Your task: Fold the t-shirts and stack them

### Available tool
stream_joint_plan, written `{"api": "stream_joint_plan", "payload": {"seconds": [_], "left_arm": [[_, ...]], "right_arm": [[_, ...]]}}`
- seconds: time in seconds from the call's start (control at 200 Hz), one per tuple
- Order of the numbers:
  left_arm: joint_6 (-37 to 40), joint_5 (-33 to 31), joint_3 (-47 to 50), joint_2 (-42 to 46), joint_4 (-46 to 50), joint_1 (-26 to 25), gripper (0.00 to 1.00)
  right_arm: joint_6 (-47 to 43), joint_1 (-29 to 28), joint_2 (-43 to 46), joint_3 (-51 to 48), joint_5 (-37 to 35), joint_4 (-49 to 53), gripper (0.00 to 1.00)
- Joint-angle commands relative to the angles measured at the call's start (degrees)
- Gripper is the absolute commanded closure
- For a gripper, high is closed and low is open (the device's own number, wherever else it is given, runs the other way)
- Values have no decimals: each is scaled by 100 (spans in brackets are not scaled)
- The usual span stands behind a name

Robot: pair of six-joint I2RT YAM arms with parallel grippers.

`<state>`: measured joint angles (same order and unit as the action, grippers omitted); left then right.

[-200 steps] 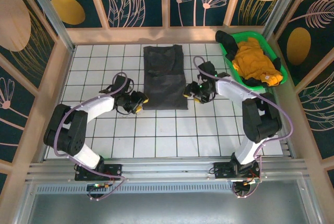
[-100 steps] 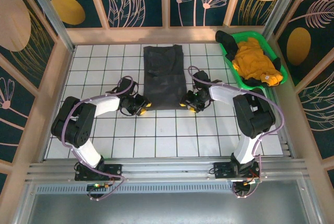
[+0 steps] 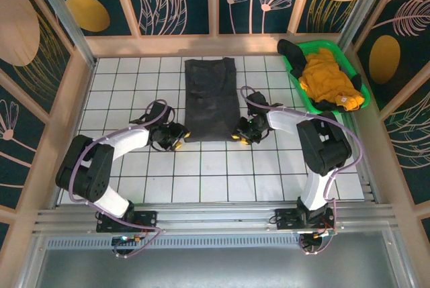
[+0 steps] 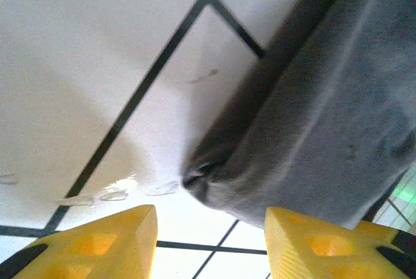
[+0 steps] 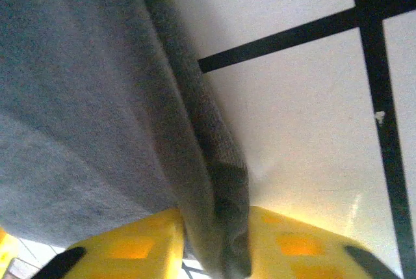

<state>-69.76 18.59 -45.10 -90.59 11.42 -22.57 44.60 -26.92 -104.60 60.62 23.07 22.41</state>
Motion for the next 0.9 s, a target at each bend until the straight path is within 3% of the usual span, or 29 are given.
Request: {"api": "stream_joint_plan", "payload": {"seconds": [0.0, 0.135, 0.4, 0.53, 0.626, 0.891], "left_arm": [[-316, 75, 139, -82, -107, -12, 53], [-318, 133, -49, -334, -214, -26, 55], [-374, 222, -611, -1034, -580, -134, 62], [-245, 0, -903, -1083, -409, -134, 75], [-115, -130, -968, -1046, -174, -137, 100], [160, 72, -247, -346, -13, -134, 100]], "right_arm": [[70, -51, -157, 174, 102, -82, 80], [50, -53, -175, 240, 85, -23, 90], [85, -51, -128, 157, 94, -88, 96], [106, -53, -81, 161, 67, -92, 99], [87, -52, -17, 172, -10, -62, 100], [-102, -115, 357, 5, -100, 141, 100]]}}
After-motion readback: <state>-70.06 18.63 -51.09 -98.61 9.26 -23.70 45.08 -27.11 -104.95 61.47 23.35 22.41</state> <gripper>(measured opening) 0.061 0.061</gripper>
